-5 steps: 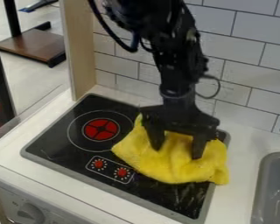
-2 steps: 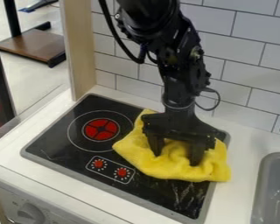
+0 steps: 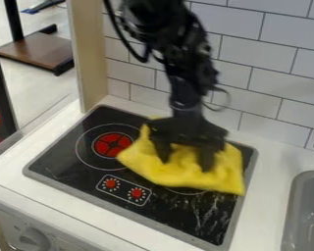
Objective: Put the cloth at the right edge of the surface
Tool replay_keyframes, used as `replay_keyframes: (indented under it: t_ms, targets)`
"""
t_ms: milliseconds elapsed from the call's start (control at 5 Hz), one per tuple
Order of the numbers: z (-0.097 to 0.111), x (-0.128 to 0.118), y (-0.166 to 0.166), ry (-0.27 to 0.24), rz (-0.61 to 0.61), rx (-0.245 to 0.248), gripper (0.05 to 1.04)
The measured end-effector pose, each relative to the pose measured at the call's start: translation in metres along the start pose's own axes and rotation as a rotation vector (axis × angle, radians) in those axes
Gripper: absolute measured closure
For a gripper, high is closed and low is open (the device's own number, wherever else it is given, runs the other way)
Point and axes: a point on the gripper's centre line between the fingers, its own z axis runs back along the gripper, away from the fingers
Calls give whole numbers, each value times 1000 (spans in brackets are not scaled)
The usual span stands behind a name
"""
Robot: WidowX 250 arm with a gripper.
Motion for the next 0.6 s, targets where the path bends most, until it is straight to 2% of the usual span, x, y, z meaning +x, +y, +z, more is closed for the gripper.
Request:
replay_keyframes:
  t_ms: [400,600]
  targets:
    - [4,13,70,6,183,35,85]
    - [5,12,101,16,265,37,85]
